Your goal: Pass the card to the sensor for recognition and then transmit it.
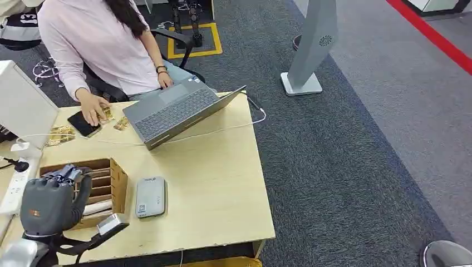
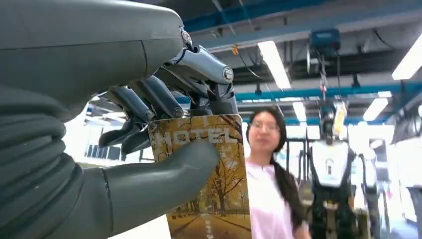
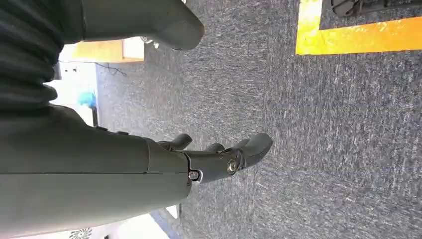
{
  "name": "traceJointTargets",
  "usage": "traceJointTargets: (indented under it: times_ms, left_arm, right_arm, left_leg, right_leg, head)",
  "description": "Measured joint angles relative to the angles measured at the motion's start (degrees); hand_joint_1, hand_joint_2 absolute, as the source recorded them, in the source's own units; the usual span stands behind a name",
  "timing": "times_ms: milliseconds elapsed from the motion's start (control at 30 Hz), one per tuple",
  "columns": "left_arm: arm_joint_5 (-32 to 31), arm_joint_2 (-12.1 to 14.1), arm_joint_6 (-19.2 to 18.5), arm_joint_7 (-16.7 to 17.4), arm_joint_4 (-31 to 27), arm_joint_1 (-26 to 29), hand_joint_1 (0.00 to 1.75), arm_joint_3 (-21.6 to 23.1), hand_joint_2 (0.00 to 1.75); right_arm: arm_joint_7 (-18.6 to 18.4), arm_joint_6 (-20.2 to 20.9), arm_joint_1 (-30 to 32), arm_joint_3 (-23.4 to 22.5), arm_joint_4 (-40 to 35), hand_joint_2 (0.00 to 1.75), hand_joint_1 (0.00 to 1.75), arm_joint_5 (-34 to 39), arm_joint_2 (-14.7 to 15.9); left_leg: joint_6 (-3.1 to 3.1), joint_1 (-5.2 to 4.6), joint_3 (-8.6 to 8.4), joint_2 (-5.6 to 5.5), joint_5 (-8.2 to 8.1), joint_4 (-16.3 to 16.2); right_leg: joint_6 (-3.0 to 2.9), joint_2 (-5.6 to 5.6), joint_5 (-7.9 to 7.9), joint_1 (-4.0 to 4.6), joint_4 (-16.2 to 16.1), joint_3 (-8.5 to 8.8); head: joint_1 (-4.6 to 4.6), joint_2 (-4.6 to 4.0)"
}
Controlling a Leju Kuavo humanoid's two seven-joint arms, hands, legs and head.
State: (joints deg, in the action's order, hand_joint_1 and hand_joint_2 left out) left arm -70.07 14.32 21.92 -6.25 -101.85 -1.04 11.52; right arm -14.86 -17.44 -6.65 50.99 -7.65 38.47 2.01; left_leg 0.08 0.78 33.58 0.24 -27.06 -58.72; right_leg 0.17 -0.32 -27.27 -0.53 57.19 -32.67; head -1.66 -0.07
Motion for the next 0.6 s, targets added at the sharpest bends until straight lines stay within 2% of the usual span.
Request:
traceJointTargets:
  times_ms: [133, 200, 267, 400, 467, 600]
  left_arm:
    - [1.58, 0.26, -0.99, 0.33, -0.33, -3.73, 1.75, 0.04, 1.75]
    - [0.7, -0.37, -2.63, 1.91, 2.56, -9.71, 1.75, 0.07, 1.75]
    - [-1.84, -1.64, -1.65, 3.36, 9.71, -17.85, 1.75, 0.07, 1.75]
    - [-7.44, -5.05, 4.82, 5.12, 29.52, -33.33, 1.75, 0.07, 1.75]
    - [-9.39, -5.99, 7.69, 6.05, 35.85, -36.99, 1.75, 0.07, 1.75]
    - [-10.21, -8.26, 8.94, 6.58, 47.92, -43.81, 1.75, 0.07, 1.75]
  right_arm:
    - [-0.02, 0.5, -0.03, 0.53, 0.0, 1.75, 0.0, -0.9, 0.0]
    - [-0.46, 1.5, -0.47, 1.77, 0.0, 1.75, 0.0, -2.64, 0.0]
    - [-1.61, 2.4, -1.86, 3.24, 0.0, 1.75, 0.0, -4.23, -0.04]
    - [-3.78, 3.34, -5.15, 6.14, -0.02, 1.75, 0.0, -5.99, -0.46]
    - [-4.55, 3.82, -5.92, 7.3, -0.02, 1.75, 0.0, -6.34, -0.72]
    - [-5.07, 3.98, -6.73, 8.92, -0.02, 1.75, 0.0, -6.49, -1.2]
  left_leg:
    - [-0.01, 0.0, -0.06, 0.03, 0.04, -0.02]
    - [0.06, 0.01, 0.01, -0.21, 0.18, -0.03]
    - [0.0, 0.0, 0.11, -0.35, 0.38, -0.03]
    - [-0.06, 0.0, 0.14, -0.21, 0.61, -0.02]
    - [-0.06, -0.05, 0.06, 0.04, 0.6, -0.02]
    - [-0.04, -0.03, 0.18, -0.04, 0.61, -0.04]
  right_leg:
    - [-0.01, 0.02, 0.02, 0.0, 0.0, -0.05]
    - [0.01, -0.23, 0.06, 0.0, 0.0, -0.04]
    - [-0.04, -0.37, 0.21, 0.0, 0.0, 0.0]
    - [-0.1, -0.2, 0.56, 0.0, 0.01, -0.11]
    - [-0.06, 0.04, 0.61, -0.01, 0.02, -0.12]
    - [-0.05, -0.01, 0.61, 0.0, 0.02, -0.18]
  head:
    - [0.04, 0.0]
    - [-0.05, 0.0]
    - [-0.07, 0.0]
    - [-0.07, 0.0]
    - [0.09, 0.0]
    - [0.02, 0.0]
